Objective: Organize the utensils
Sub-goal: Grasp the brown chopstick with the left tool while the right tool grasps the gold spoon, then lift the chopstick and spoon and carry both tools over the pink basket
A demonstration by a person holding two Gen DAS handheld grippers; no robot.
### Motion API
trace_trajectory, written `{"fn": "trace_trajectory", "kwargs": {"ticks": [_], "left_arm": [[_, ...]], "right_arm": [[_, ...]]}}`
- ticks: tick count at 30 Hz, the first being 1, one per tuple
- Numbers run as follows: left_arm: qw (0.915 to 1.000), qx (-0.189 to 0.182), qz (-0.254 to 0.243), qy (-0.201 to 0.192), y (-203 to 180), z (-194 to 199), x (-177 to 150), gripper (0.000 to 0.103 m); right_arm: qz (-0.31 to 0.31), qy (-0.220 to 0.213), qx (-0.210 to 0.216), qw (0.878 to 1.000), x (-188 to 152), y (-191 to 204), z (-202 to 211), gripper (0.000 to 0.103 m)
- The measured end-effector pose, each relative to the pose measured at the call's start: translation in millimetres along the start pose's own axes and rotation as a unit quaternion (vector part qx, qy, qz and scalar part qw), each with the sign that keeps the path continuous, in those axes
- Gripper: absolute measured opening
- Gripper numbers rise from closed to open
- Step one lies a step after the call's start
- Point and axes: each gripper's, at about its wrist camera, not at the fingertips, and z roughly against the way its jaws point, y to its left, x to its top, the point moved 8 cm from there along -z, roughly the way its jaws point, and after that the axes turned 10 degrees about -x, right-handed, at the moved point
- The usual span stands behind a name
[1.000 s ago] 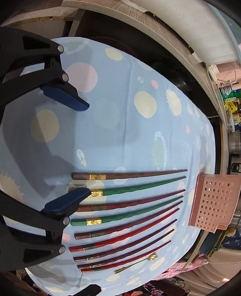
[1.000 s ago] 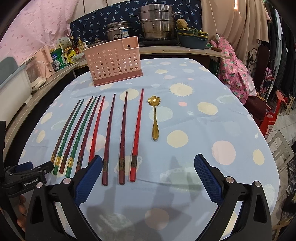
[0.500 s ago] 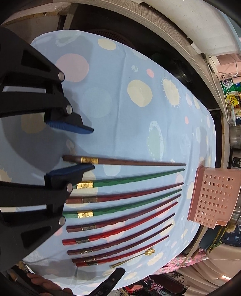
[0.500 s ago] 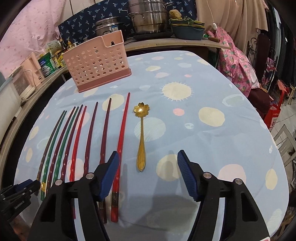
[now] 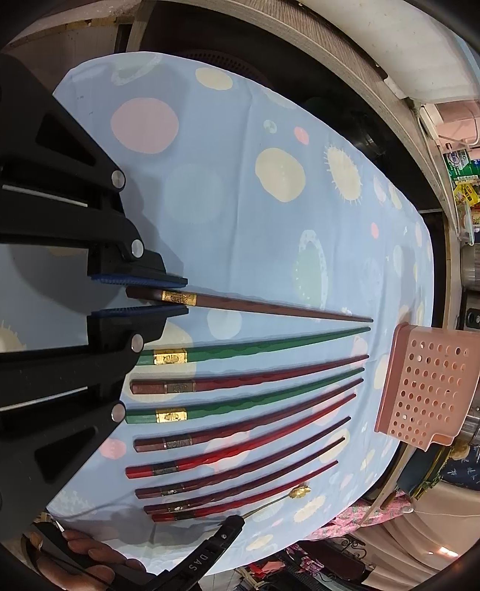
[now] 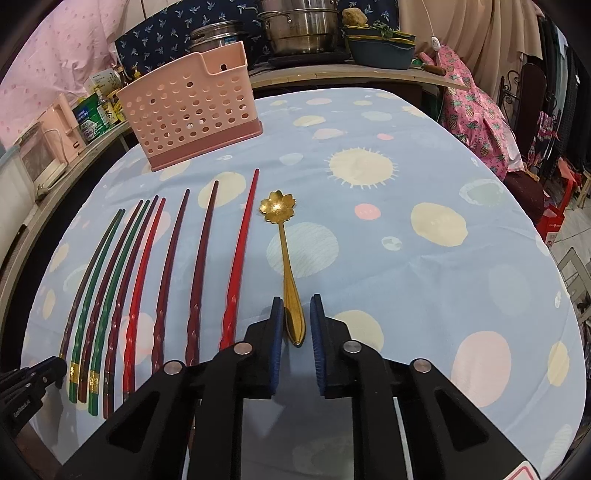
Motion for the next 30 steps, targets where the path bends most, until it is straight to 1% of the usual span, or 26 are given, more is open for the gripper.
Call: {"fn": "trace_trajectory", "kwargs": {"ticks": [4,7,11,14,19,21,25,30], "left_arm": [[0.9999,-0.01,0.007,0.003,-1,0,0,0.009],[0.9999,-0.014,0.009,0.003,-1,3,1,0.008],[0.9998,-0.014,0.008,-0.007,-2,13,6,0.008],[0.9995,-0.022,0.012,-0.018,-2,24,14,0.008],[0.9981,-0.031,0.018,-0.05,-1,46,40,0.008],[0.9973,-0.029,0.016,-0.066,0,56,54,0.008],[0.9949,-0.03,0.021,-0.094,4,71,83,0.007],[0.9924,-0.032,0.023,-0.117,8,84,120,0.007]], "right_arm": [[-0.002,0.0,0.003,1.0,0,-2,3,0.011],[-0.004,-0.009,0.004,1.0,3,-4,10,0.01],[-0.009,-0.024,0.006,1.0,13,-8,23,0.01],[-0.015,-0.038,0.006,0.999,24,-13,35,0.01],[-0.023,-0.062,0.007,0.998,51,-20,49,0.007],[-0.028,-0.069,0.012,0.997,62,-22,52,0.002],[-0.033,-0.085,0.014,0.996,82,-24,56,0.002],[-0.043,-0.092,0.028,0.994,105,-25,57,0.002]]}}
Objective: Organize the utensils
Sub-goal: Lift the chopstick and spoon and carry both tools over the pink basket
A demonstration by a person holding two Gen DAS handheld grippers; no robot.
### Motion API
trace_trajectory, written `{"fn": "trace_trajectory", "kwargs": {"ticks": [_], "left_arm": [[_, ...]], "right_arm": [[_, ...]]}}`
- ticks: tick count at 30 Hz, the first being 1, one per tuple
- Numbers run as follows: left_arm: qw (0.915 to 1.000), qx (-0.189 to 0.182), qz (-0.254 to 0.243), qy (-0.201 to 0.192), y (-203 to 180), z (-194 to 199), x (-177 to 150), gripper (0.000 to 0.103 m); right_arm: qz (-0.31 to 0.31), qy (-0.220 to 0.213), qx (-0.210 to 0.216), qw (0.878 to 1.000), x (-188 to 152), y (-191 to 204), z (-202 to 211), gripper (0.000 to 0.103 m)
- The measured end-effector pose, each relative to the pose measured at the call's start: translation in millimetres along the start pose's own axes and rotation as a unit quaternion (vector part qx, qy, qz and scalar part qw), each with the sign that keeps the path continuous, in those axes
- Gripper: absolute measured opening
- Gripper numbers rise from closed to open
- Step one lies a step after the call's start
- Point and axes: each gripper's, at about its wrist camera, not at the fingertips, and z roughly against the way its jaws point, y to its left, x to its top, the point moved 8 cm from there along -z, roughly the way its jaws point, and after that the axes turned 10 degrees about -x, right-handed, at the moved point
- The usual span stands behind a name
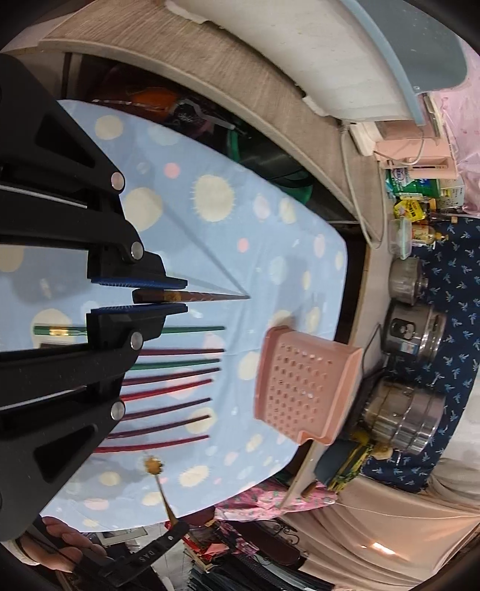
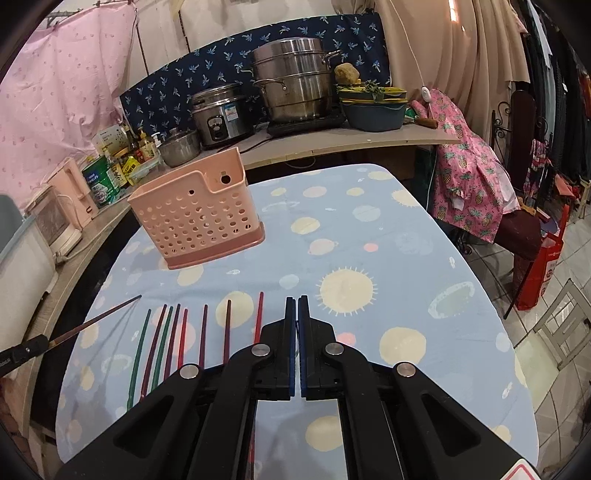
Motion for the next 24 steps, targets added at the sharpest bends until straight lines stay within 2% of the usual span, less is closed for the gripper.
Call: {"fn": "trace_trajectory", "kwargs": {"ticks": [11,17,24], "left_arm": [[0.998,0.009,-0.022,-0.058,-7,5,97,0.007],[0.9953,0.012,-0.032,-0.091,-22,10,156,0.007],[0.9869,-0.007,-0.037,-0.157,-49,42,228,0.007]], "right_arm": [[-0.012,-0.028,0.031,0.999,65,19,-8,0.002],[-0.033,-0.039,0.065,0.997,117,35,-21,0.002],[-0.047,-0.064,0.096,0.992,175,58,-37,0.002]]}}
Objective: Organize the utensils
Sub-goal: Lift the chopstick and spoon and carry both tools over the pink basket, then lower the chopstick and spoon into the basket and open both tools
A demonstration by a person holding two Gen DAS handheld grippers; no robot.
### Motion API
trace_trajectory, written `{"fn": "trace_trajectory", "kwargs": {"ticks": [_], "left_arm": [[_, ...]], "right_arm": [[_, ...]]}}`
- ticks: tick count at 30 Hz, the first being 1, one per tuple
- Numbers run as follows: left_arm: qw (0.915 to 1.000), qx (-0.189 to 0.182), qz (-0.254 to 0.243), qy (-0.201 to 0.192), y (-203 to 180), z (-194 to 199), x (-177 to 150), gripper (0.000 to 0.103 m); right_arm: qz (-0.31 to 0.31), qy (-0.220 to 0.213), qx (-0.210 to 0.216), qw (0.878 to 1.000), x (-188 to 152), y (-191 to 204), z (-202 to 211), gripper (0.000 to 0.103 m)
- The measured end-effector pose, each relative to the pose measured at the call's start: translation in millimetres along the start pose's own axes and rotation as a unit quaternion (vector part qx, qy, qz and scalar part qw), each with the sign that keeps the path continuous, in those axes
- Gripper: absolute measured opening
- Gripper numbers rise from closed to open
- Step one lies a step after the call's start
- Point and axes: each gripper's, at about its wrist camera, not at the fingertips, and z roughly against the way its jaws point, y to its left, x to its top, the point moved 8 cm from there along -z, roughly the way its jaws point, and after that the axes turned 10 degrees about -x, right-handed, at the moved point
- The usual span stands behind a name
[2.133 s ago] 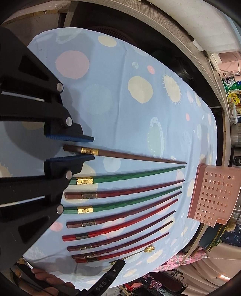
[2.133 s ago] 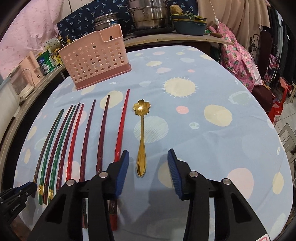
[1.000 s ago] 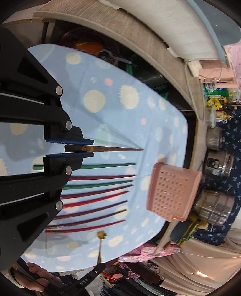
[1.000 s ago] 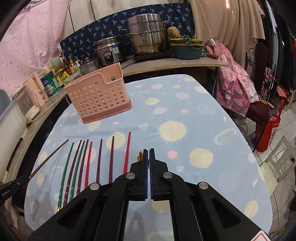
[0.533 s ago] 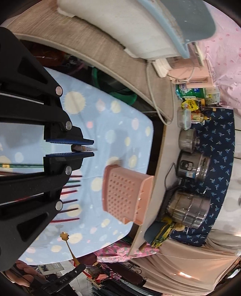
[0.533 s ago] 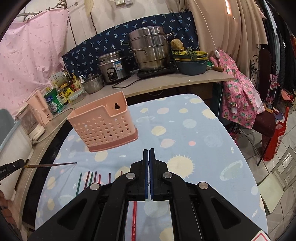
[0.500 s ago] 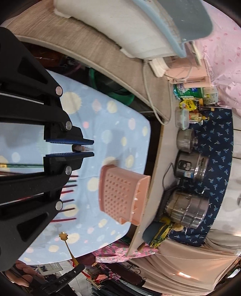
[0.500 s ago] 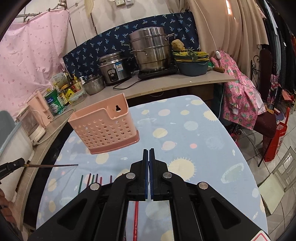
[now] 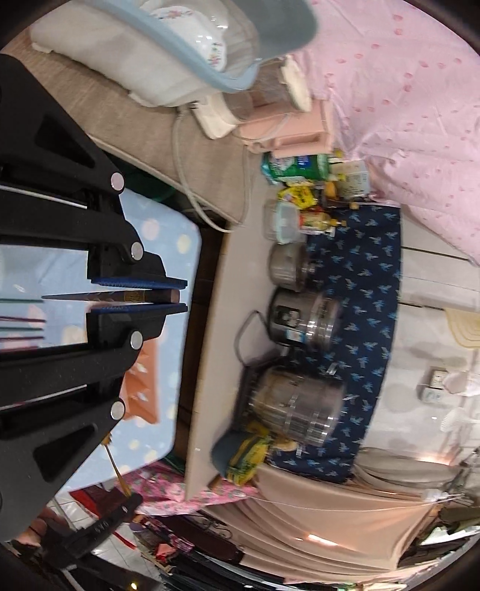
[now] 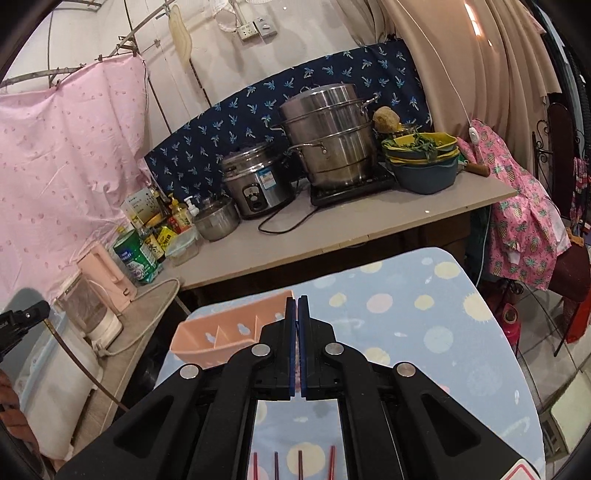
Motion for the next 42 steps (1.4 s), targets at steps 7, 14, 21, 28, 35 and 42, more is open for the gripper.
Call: {"fn": "trace_trajectory", "kwargs": {"ticks": [7,14,21,28,35,42], "left_arm": [[0.9972,-0.028,-0.002,-0.069,-30,-3,72,0.007],[0.9982,-0.018,-0.012,-0.056,-41,-56,69,0.007],[1.0,-0.001,-0.002,-0.009,-19,-106,29,0.007],[0.9999,0.013,-0.007,-0.006,-10,-108,18,0.04],[0.9995,0.022,-0.012,-0.017,-8,-77,10,0.067],[0.9995,0.019,-0.022,0.011,-8,-38,-34,0.067]], "right_arm": [[0.001,0.0,0.004,1.0,24,20,-38,0.002],[0.01,0.023,-0.009,1.0,14,19,-74,0.002],[0.025,0.049,-0.016,0.998,-7,16,-101,0.003],[0.029,0.037,-0.022,0.999,-5,17,-93,0.022],[0.02,0.01,-0.014,1.0,6,16,-45,0.047],[0.025,0.013,0.001,1.0,-17,14,17,0.056]]}}
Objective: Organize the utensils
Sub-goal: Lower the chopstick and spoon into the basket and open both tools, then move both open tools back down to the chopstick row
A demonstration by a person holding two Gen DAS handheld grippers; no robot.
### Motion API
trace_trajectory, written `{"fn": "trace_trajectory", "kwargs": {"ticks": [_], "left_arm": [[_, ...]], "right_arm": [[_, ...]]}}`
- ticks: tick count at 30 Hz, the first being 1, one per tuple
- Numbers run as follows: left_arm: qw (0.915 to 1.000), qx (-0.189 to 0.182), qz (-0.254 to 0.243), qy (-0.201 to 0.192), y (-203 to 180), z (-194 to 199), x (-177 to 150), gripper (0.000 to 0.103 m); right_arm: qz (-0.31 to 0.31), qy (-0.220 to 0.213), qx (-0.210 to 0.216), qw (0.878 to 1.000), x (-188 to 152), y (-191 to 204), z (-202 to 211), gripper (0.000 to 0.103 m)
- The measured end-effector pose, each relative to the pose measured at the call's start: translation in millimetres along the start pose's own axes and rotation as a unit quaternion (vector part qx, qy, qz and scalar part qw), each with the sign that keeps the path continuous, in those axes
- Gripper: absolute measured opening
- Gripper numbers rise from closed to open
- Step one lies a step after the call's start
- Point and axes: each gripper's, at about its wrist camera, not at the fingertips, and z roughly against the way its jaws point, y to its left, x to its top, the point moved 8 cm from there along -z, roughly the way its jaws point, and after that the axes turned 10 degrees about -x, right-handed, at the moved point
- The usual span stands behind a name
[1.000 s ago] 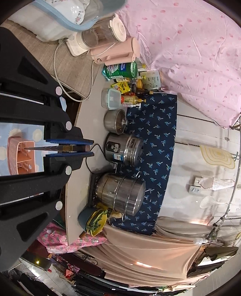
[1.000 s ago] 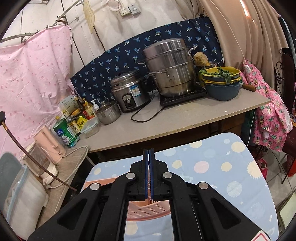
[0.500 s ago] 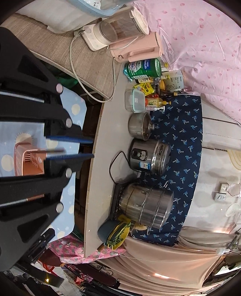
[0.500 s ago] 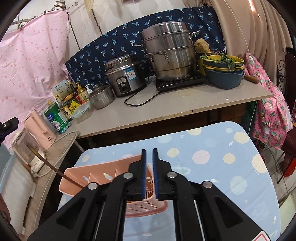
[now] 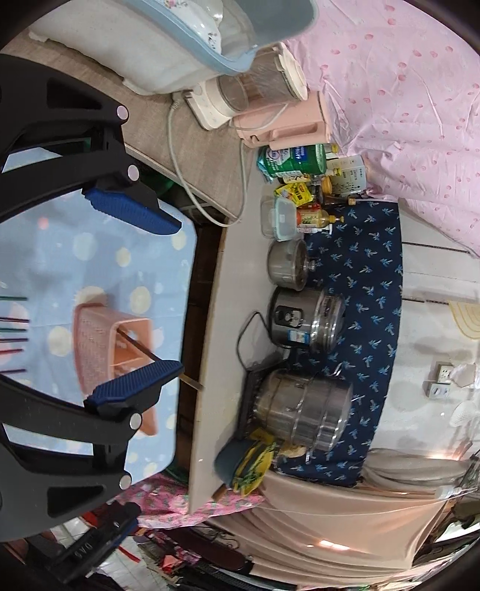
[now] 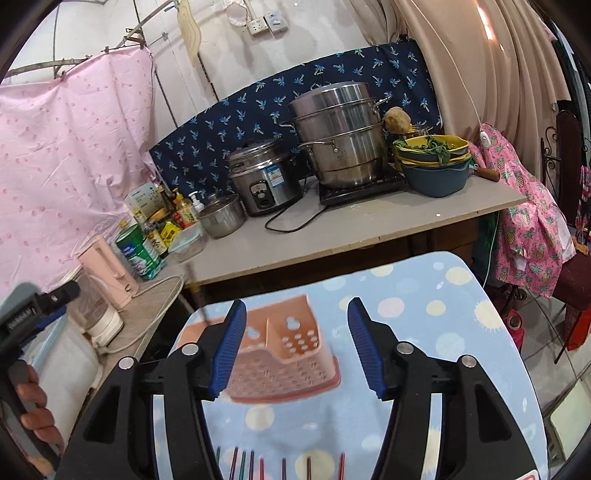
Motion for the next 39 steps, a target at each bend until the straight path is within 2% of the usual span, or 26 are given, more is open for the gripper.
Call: {"fn": "trace_trajectory", "kwargs": {"ticks": [10,19,30,39], "left_arm": [[0.9982,0.022,-0.027,0.05,-4,41,-106,0.067],[0.9944,0.015,-0.02,0.103,-4,56,-192,0.067],[0.9899,0.033,-0.01,0.138,7,63,-261,0.067],[0.9865,0.037,-0.001,0.16,15,63,-298,0.067]], "right_arm": [[0.055,0.01,-0.025,0.998,-84,-5,66,0.056],[0.063,0.059,-0.045,0.995,-167,-24,84,0.056],[0.087,0.107,-0.07,0.988,-241,-37,83,0.055],[0.101,0.133,-0.079,0.983,-279,-39,77,0.041]]}}
